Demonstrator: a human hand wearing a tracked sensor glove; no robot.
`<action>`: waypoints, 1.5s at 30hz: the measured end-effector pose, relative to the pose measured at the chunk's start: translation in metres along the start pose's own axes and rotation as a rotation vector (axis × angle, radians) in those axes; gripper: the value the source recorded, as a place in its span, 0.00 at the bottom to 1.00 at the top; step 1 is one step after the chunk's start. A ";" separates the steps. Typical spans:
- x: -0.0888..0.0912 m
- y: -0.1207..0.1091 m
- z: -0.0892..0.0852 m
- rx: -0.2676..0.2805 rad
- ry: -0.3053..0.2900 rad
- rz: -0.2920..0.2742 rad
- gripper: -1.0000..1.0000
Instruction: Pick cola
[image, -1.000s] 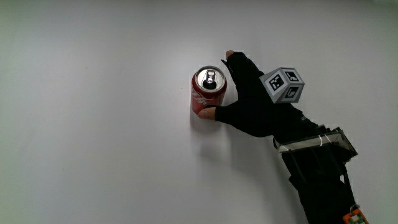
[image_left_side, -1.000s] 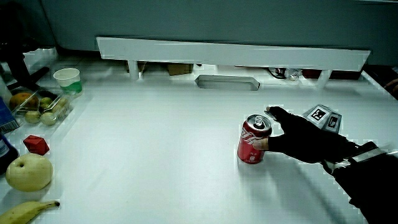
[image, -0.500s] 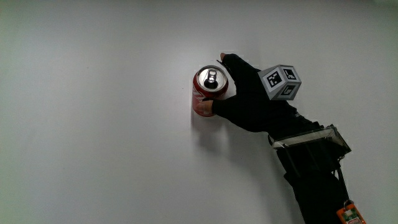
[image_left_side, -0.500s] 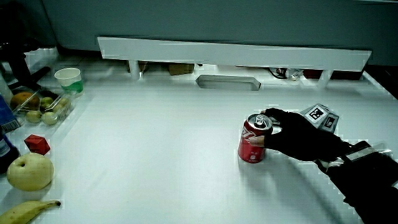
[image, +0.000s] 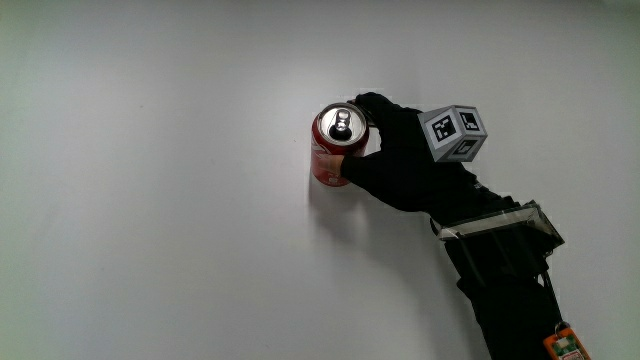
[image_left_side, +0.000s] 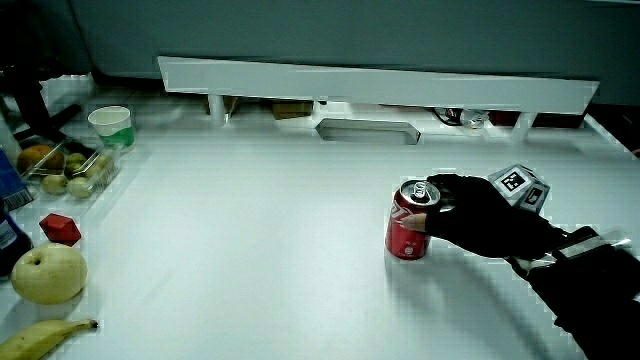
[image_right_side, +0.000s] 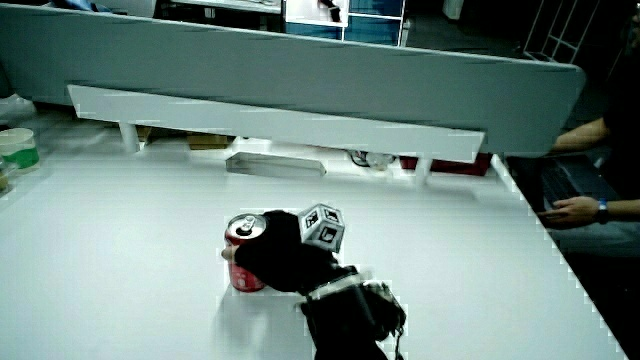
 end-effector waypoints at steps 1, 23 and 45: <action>-0.001 0.001 0.000 -0.001 -0.005 -0.005 0.50; -0.005 0.008 0.000 0.137 0.044 -0.009 0.72; -0.045 -0.013 0.032 0.295 -0.017 0.149 1.00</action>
